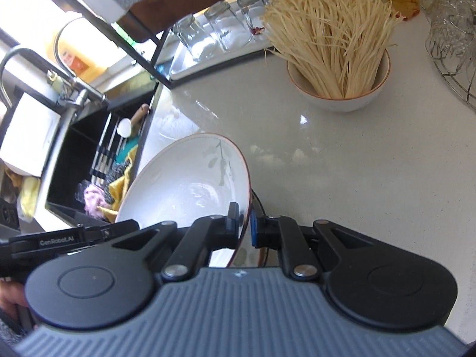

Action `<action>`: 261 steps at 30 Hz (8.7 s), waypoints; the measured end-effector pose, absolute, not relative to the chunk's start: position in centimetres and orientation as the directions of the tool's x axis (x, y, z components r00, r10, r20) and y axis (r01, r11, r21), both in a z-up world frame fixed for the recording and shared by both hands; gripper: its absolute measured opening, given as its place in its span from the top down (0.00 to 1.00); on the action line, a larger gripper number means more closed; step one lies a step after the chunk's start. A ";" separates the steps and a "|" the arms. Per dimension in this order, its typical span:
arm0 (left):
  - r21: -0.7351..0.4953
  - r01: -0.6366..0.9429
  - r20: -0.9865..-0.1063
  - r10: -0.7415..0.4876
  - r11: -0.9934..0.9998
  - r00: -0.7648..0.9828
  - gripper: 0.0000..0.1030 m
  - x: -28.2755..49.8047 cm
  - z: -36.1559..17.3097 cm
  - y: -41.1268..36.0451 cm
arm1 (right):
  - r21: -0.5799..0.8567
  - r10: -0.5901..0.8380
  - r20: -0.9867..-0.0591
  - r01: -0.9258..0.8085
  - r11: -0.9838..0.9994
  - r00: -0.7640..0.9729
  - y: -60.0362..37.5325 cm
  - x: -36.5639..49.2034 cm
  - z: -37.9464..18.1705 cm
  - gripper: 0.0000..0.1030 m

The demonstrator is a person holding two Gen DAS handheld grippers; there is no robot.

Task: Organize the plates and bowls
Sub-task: 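Lower the white leaf-pattern plate with both tools onto the cream plate, then settle the white plate flat on the cream plate with both tools, then open both tools and lift them off the stacked plates, then move both tools toward the white plastic bowls by the kettle, then close both tools on the rim of the larger white plastic bowl, then lift the plastic bowl with both tools and carry it toward the plates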

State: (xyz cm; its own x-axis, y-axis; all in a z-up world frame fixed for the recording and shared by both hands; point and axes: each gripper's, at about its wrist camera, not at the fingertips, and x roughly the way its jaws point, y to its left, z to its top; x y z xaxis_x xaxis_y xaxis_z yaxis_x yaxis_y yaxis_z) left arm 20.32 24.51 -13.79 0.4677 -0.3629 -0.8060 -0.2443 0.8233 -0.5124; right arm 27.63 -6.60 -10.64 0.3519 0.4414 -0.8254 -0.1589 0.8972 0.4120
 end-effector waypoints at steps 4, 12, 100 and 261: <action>-0.495 -0.256 -0.818 -0.345 0.831 0.461 0.81 19.9 -14.4 24.2 | 0.407 0.441 -0.833 -0.170 0.898 0.334 -6.5 27.5 -11.3 0.89; -0.462 -0.251 -0.839 -0.327 0.851 0.435 0.81 19.8 -14.9 23.6 | 0.390 0.427 -0.850 -0.175 0.904 0.308 -6.4 27.4 -12.5 0.89; -0.233 -0.122 -0.868 -0.150 0.965 0.474 0.93 20.2 -13.6 22.8 | 0.296 0.345 -0.861 -0.185 0.937 0.374 -4.7 26.7 -12.8 0.91; -0.402 0.155 -0.828 -0.431 0.902 0.359 0.91 21.7 -15.9 -0.8 | 0.438 0.366 -0.851 0.126 0.890 0.377 -24.2 19.4 -14.6 0.87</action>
